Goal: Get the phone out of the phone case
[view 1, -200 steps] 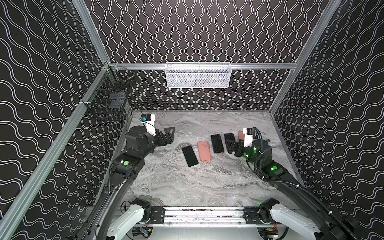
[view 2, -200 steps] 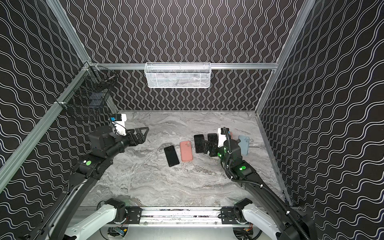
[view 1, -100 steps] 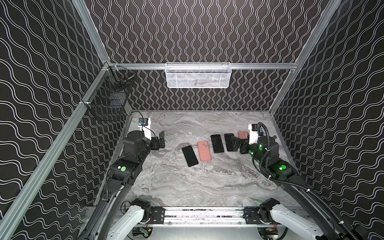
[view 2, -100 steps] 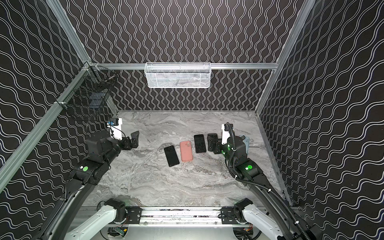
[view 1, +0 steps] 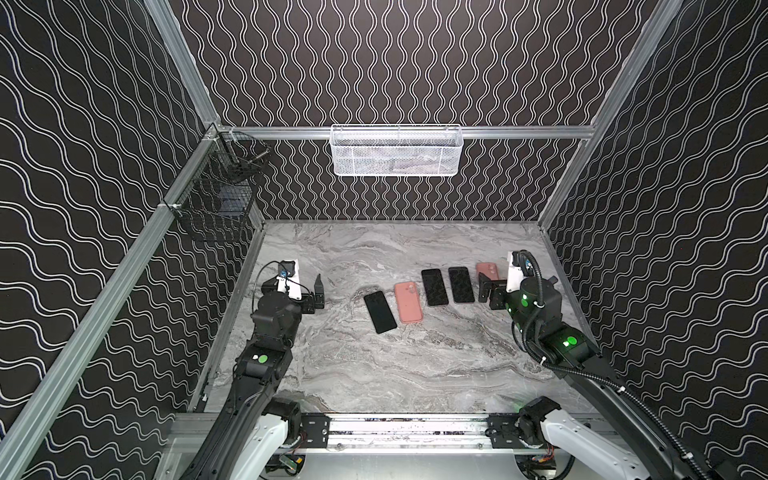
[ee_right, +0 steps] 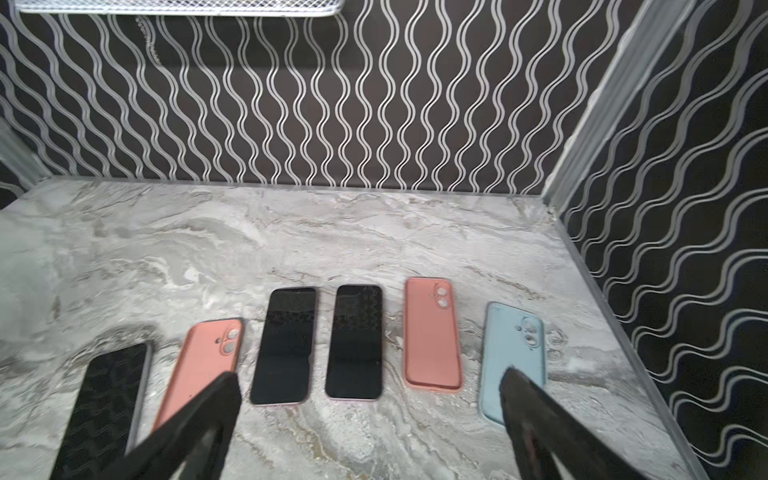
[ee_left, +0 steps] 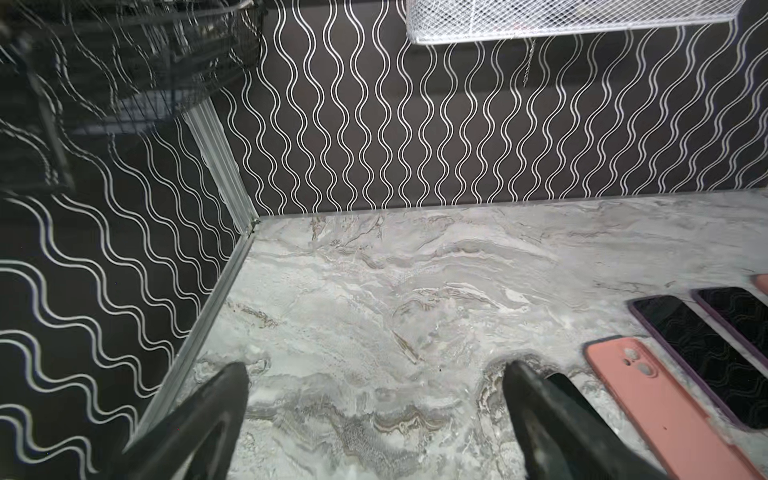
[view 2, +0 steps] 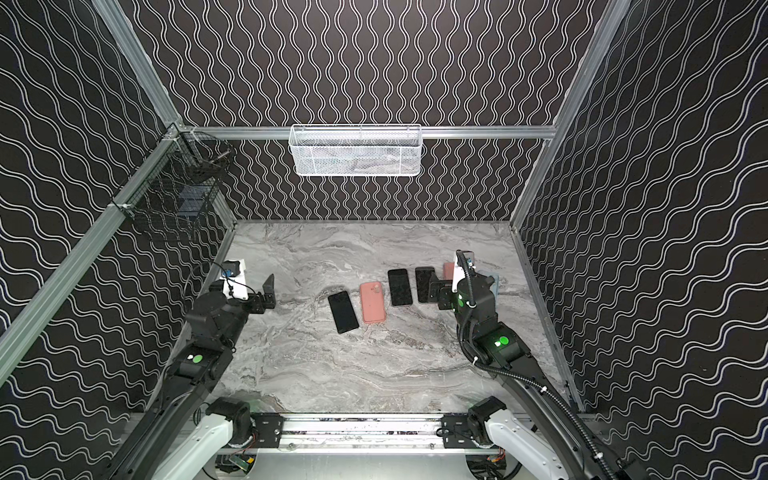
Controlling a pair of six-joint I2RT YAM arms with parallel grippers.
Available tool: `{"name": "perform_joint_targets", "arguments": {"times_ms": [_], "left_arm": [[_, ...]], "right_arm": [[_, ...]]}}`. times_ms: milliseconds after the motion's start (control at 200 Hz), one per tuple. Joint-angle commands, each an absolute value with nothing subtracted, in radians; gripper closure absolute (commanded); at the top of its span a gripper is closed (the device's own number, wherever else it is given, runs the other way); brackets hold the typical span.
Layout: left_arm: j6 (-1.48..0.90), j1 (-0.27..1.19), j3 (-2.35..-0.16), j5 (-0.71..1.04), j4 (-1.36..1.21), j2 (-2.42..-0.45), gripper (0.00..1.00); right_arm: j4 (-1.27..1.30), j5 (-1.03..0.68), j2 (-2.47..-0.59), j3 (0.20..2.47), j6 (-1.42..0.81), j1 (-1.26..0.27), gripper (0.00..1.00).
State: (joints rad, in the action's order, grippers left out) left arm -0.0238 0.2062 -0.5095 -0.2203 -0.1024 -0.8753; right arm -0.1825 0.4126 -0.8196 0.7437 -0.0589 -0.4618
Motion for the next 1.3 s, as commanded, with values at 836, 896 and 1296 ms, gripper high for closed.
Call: {"name": "perform_joint_targets", "arguments": {"times_ms": [836, 896, 1296], "left_arm": [[0.022, 0.028, -0.285, -0.07, -1.189, -1.658, 0.01], [0.02, 0.024, -0.316, -0.056, -1.108, -1.646, 0.01], [0.042, 0.026, -0.354, -0.036, -1.049, -1.656, 0.01]], "right_arm": [[0.004, 0.22, -0.831, 0.637, 0.032, -0.345, 0.01], [0.017, 0.19, -0.836, 0.632, 0.029, -0.314, 0.01], [0.288, 0.174, -0.875, 0.469, 0.027, -0.203, 0.01]]}}
